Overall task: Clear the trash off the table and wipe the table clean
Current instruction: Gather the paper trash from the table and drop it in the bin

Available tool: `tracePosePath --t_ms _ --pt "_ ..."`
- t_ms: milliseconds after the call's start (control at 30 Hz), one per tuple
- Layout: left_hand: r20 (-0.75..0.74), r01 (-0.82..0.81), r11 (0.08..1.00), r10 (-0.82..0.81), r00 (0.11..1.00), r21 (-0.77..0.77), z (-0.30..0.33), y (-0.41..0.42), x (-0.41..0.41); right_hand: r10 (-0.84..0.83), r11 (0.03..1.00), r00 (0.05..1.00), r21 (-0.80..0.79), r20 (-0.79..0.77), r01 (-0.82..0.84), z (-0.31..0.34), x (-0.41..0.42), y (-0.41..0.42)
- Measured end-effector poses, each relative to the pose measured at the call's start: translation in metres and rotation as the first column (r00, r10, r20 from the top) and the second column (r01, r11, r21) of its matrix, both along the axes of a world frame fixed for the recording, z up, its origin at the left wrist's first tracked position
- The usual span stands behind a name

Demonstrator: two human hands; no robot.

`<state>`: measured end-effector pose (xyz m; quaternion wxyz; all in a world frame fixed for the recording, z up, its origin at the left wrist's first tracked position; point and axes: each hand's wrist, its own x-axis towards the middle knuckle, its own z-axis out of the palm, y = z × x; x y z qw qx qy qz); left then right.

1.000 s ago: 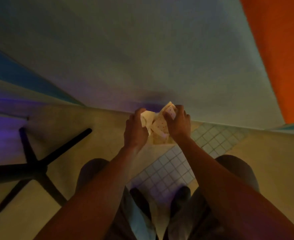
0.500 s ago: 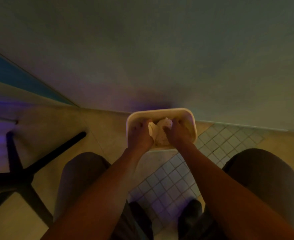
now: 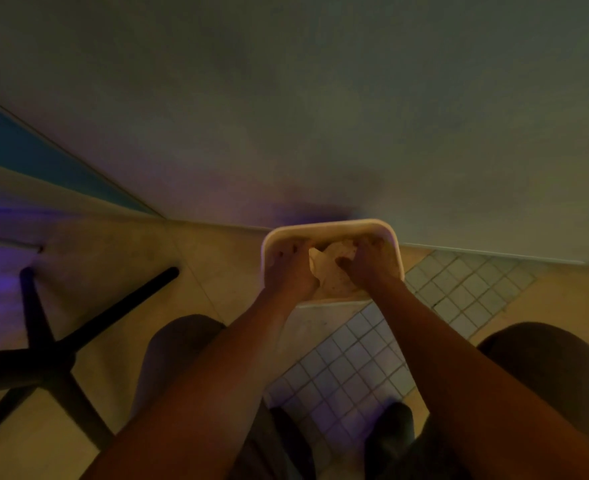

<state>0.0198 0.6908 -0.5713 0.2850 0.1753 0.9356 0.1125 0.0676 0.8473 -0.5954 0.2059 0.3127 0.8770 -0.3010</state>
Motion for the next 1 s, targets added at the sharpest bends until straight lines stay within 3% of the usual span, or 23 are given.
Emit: tracePosePath --t_ms 133,300,667,1000 --pt "0.047 -0.047 0.998 0.045 0.998 0.034 0.05 -0.009 0.008 0.019 0.999 1.0 0.043 0.0 -0.019 0.044 0.008 0.005" --pt "0.1 -0.06 0.998 0.057 0.993 0.029 0.141 -0.024 0.03 0.04 0.998 0.997 -0.044 -0.067 -0.043 0.137 0.019 0.002" --pt "0.085 -0.131 0.98 0.12 0.989 0.148 0.374 -0.063 0.082 0.152 0.978 0.981 -0.125 -0.123 -0.167 0.376 0.062 -0.029" --pt "0.008 -0.269 0.925 0.277 0.961 0.267 0.561 -0.11 0.119 0.095 0.96 0.939 -0.22 -0.33 -0.174 0.567 0.099 -0.065"
